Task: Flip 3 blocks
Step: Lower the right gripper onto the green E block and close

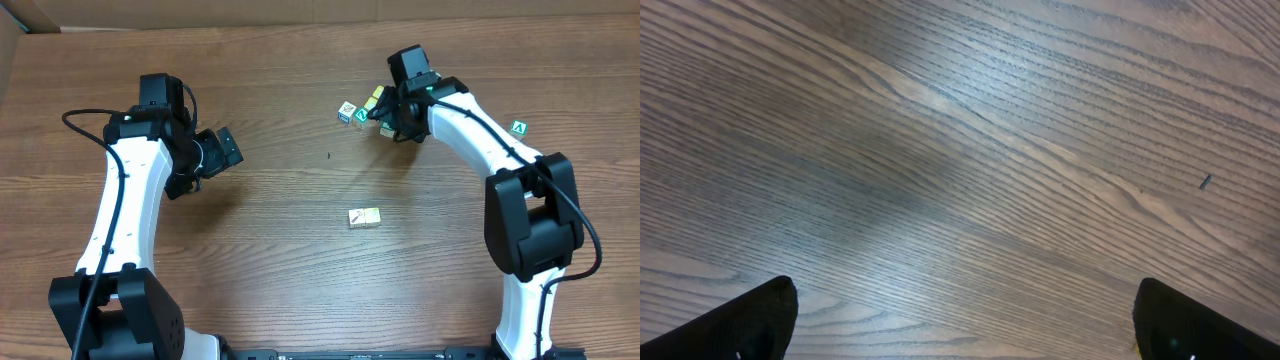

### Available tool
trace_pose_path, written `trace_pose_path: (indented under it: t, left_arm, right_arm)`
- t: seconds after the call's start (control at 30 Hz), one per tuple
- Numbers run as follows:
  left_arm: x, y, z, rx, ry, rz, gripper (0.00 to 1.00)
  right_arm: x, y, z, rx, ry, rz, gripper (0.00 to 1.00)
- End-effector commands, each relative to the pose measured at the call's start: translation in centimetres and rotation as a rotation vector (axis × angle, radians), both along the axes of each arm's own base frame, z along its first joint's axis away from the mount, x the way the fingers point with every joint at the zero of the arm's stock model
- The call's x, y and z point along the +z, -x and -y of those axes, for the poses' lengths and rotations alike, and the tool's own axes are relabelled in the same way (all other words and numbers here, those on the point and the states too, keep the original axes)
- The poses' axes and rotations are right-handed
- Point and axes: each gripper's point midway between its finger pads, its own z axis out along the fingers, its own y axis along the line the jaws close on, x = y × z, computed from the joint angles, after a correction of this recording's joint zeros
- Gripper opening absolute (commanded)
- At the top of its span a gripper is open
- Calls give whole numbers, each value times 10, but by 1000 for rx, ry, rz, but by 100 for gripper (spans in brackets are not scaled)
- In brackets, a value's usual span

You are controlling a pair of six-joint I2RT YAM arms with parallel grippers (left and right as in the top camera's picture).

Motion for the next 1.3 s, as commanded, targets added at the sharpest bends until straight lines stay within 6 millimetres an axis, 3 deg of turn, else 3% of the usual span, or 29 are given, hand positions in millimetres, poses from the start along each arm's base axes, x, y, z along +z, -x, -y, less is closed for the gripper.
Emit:
trace_pose_path:
  t: [0.0, 0.5, 0.7, 0.97, 1.27]
  left_arm:
    - [2, -3, -1, 17, 6, 7, 100]
    - [2, -3, -1, 17, 6, 7, 99]
    - [2, -3, -1, 17, 6, 7, 100]
    - [2, -3, -1, 17, 6, 7, 100]
    - [2, -3, -1, 17, 6, 7, 100]
  right_arm:
    - [-5, 0, -8, -1, 47, 15, 63]
    - [-10, -8, 2, -76, 132, 63, 59]
    - [-11, -11, 1, -74, 128, 74, 49]
    - [-39, -7, 2, -69, 151, 25, 54]
    - [-19, -12, 1, -51, 145, 65, 54]
